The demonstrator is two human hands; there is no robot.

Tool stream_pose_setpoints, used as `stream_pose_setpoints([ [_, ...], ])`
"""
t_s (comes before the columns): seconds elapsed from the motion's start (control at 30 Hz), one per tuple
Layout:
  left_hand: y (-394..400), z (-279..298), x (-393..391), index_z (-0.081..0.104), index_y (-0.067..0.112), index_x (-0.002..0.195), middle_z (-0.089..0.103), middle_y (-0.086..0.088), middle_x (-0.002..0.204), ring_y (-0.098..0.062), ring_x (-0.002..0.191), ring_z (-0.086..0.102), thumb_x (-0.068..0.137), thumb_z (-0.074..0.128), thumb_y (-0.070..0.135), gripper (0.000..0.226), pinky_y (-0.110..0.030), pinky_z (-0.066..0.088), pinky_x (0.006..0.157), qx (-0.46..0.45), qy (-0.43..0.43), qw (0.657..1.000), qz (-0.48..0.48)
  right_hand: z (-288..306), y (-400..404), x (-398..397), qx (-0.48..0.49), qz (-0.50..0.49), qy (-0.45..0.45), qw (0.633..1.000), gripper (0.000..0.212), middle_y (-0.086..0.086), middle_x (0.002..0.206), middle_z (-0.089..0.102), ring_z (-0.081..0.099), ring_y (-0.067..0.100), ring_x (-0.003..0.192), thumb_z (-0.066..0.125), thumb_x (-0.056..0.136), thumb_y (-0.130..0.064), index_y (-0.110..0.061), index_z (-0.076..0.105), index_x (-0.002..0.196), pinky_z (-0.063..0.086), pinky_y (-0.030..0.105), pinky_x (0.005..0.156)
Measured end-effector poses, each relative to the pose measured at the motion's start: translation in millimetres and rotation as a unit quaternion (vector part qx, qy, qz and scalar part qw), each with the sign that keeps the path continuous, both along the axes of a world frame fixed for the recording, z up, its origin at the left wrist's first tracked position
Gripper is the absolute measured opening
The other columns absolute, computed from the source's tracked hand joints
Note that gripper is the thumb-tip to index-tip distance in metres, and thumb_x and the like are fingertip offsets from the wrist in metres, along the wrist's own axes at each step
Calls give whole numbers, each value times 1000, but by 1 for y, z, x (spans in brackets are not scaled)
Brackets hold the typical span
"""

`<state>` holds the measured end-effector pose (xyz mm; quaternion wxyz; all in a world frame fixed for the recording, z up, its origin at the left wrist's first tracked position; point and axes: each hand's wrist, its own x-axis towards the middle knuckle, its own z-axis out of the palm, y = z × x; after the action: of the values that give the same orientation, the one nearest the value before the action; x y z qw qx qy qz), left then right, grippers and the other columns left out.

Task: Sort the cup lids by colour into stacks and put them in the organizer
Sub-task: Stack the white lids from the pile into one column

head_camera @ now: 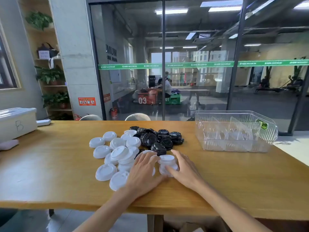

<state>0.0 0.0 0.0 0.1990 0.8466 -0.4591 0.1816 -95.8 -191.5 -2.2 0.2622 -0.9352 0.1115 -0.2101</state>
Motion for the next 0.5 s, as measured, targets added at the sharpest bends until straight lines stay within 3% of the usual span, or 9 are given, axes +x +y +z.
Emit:
stream_pose_setpoints([
  [0.17,-12,-7,-4,61,23,142,51,6,155,-16,152,39,87,52,76,77,-39,23,130,-32,-30,999,-5,0,-5,8,22,-15,4,1000,72,-8,159,51,44,18,147,64,98,-61,-35,36,159,42,39,115],
  [0.27,-16,-7,-2,64,23,135,55,10,146,-15,146,43,86,59,78,74,-37,26,128,-53,-53,997,5,1,-5,11,17,-24,11,1000,69,-7,153,57,49,19,142,64,95,-63,-38,39,154,43,41,111],
  [0.4,-23,-8,-3,61,27,126,54,14,132,-13,136,45,81,52,89,77,-34,23,125,-46,-50,997,32,1,-7,15,36,-37,0,999,62,-8,146,58,58,18,130,70,93,-56,-37,47,147,48,39,103],
  [0.5,-27,-8,-4,62,27,121,56,15,119,-14,130,48,77,52,92,79,-37,21,126,-48,-52,996,46,3,-6,16,75,-42,-5,996,71,-7,138,60,60,16,124,75,85,-59,-31,52,146,49,40,105],
])
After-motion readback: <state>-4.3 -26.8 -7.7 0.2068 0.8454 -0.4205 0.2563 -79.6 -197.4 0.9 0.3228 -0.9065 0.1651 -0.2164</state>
